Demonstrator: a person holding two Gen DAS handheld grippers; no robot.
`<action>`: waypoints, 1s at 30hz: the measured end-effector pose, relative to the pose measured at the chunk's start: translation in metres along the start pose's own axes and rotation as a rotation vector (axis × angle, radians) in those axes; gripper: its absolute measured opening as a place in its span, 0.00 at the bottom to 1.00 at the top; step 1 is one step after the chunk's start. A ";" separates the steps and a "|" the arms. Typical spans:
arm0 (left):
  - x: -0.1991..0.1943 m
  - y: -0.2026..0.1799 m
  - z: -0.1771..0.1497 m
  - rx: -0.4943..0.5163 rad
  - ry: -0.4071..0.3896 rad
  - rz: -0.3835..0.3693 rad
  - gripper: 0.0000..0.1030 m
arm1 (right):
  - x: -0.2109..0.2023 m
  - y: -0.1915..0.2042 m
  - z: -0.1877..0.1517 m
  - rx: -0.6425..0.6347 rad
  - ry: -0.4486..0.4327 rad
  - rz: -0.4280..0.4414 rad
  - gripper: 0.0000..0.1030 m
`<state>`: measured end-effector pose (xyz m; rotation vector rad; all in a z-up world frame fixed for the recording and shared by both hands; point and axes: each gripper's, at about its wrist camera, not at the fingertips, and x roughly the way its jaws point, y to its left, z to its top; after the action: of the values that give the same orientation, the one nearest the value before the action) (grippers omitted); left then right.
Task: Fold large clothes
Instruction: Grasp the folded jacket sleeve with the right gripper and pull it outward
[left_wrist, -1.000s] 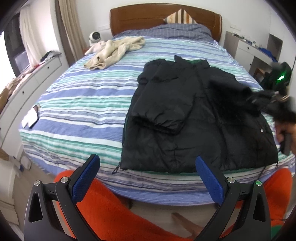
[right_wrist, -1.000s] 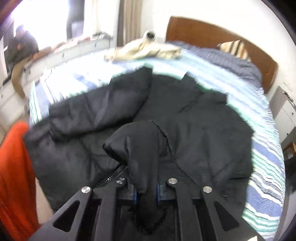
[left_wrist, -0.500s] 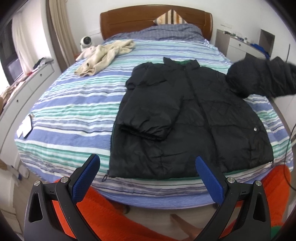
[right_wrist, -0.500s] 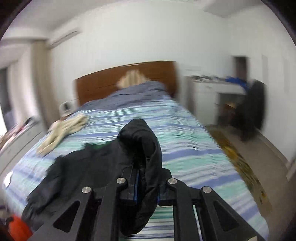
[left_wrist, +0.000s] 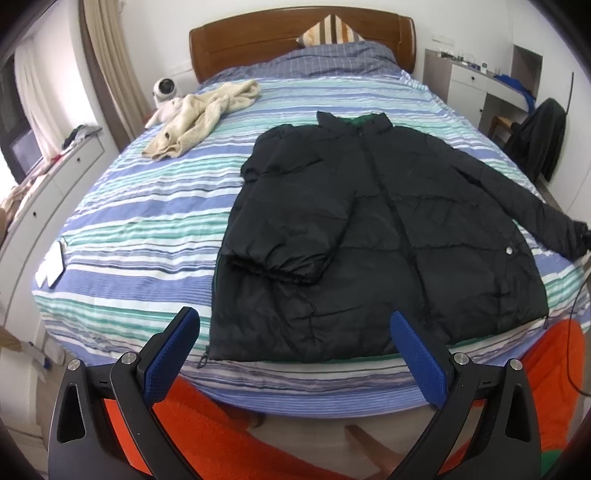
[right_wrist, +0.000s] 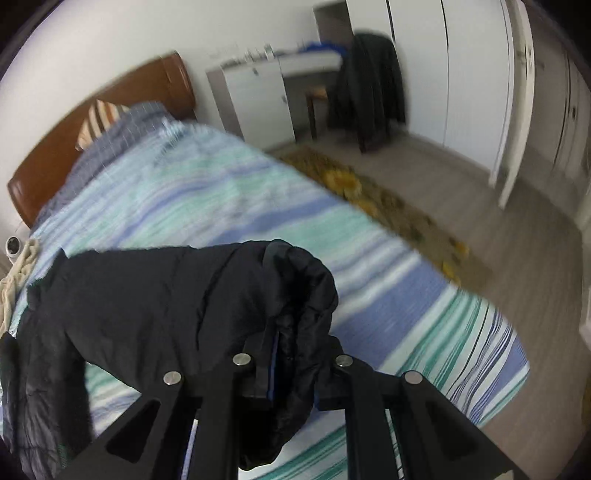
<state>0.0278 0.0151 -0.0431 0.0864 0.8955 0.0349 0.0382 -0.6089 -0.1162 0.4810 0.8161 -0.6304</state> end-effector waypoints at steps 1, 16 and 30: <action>-0.001 0.000 -0.001 0.003 -0.004 0.007 1.00 | 0.004 0.001 -0.008 0.001 0.011 -0.008 0.13; 0.000 0.010 -0.007 -0.033 0.006 0.017 1.00 | 0.023 -0.021 -0.028 0.094 0.023 0.035 0.16; 0.000 0.008 -0.010 -0.020 0.004 0.012 1.00 | -0.007 -0.064 -0.045 0.245 -0.052 -0.019 0.58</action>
<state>0.0203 0.0234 -0.0488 0.0727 0.8982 0.0551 -0.0326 -0.6249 -0.1476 0.6769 0.6977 -0.7619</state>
